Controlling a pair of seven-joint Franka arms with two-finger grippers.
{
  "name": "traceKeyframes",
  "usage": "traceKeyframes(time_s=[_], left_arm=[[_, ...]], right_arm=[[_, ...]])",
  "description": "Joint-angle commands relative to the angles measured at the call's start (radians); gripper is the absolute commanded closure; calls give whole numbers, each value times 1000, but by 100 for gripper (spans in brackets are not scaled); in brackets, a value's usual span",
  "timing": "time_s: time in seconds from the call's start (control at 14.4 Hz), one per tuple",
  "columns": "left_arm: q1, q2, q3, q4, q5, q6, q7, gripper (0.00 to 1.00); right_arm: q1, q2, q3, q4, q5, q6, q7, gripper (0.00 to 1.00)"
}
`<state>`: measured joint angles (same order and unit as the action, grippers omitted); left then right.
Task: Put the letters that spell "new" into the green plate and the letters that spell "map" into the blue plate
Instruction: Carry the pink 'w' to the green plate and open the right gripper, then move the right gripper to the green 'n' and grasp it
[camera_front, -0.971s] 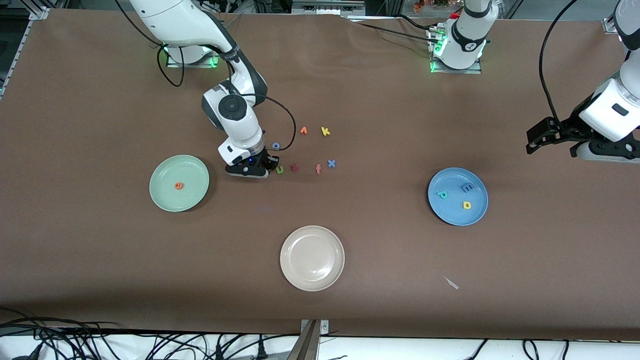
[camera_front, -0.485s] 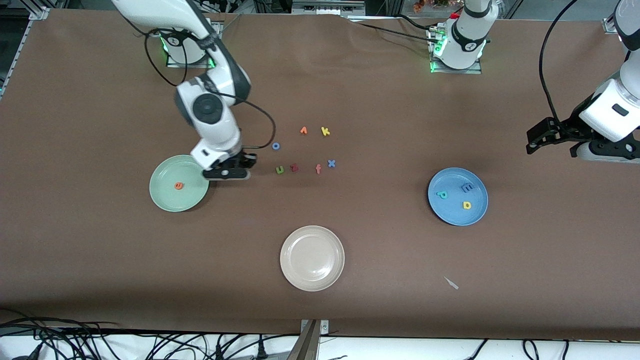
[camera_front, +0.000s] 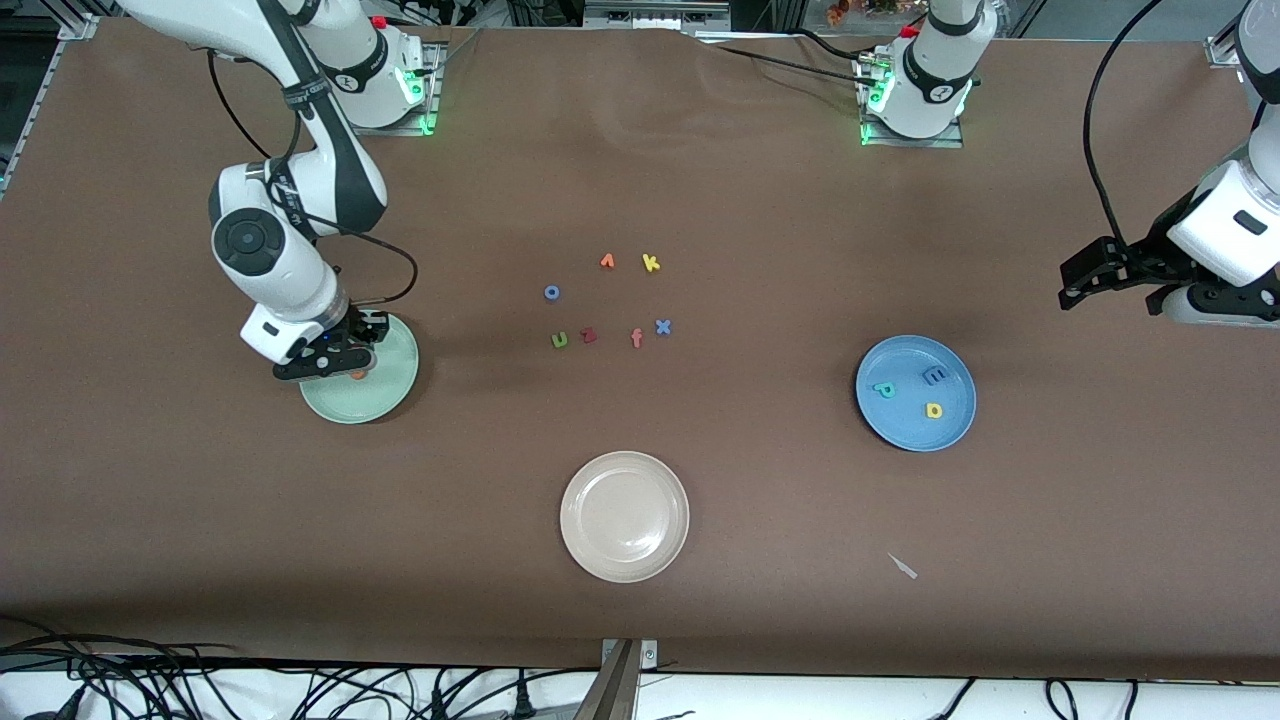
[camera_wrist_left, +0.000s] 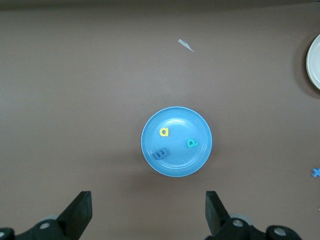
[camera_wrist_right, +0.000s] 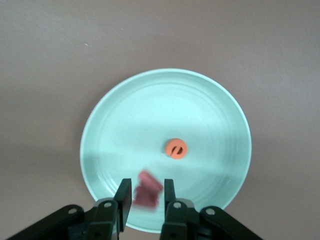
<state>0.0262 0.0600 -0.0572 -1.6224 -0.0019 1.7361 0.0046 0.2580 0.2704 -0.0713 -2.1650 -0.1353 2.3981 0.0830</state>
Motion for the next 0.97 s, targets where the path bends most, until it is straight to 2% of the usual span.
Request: traceKeyframes(time_s=[0.0, 0.21, 0.28, 0.42, 0.55, 0.9], left_arm=[[3, 1, 0, 9, -23, 10, 8, 0], [3, 12, 0, 19, -23, 10, 9, 0], [4, 12, 0, 19, -23, 10, 11, 0], [4, 12, 0, 19, -23, 10, 11, 0], [4, 12, 0, 19, -23, 10, 11, 0], [0, 14, 0, 21, -21, 10, 9, 0]], right_arm=[[9, -5, 24, -15, 87, 13, 58, 34], [35, 64, 161, 32, 141, 56, 345, 34], [81, 110, 180, 59, 143, 102, 468, 34], [194, 202, 180, 126, 137, 174, 665, 34], [257, 249, 180, 175, 134, 184, 757, 34], [279, 305, 179, 237, 137, 185, 801, 35]])
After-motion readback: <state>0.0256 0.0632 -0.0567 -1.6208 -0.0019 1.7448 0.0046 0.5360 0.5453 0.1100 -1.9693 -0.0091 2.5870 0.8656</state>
